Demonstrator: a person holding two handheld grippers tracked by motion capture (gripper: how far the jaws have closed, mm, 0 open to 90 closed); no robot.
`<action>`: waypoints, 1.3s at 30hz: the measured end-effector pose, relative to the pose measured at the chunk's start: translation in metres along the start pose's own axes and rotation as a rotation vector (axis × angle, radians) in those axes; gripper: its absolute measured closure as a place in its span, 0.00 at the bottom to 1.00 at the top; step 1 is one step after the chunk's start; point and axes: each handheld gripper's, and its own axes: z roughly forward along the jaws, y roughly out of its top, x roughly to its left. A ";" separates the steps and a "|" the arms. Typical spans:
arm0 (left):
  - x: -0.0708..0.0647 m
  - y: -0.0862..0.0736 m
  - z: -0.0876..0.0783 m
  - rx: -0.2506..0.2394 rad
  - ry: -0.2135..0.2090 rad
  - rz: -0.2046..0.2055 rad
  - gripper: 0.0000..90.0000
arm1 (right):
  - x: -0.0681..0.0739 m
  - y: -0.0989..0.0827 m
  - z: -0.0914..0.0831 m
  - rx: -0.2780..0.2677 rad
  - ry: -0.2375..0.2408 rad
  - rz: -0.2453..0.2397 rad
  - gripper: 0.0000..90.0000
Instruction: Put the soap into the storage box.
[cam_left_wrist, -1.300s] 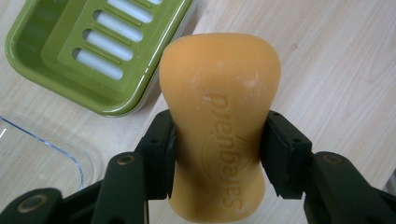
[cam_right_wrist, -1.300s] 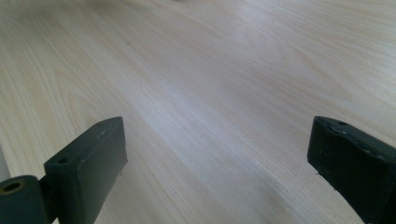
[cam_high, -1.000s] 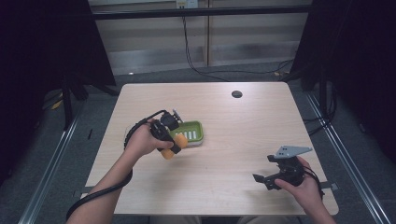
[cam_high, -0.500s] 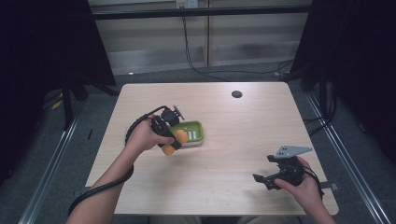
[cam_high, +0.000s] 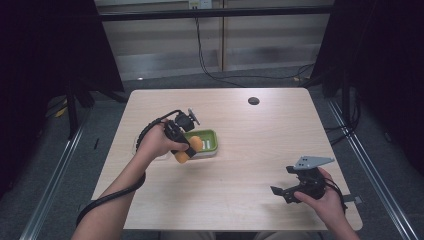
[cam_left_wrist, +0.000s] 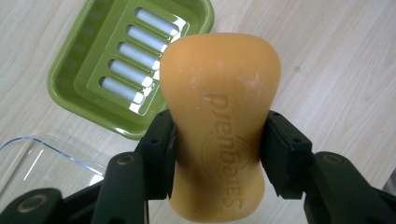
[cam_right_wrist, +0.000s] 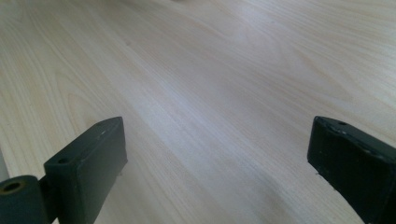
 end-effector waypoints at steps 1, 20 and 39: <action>0.000 0.001 0.000 -0.006 0.016 0.015 0.56 | 0.000 0.000 0.000 0.001 0.000 0.000 0.05; 0.006 0.012 -0.004 -0.003 0.010 0.020 0.56 | 0.000 0.000 0.000 0.000 0.003 0.000 0.05; 0.017 0.019 -0.002 0.008 0.025 0.016 0.56 | -0.002 -0.001 0.000 0.004 0.006 0.004 0.05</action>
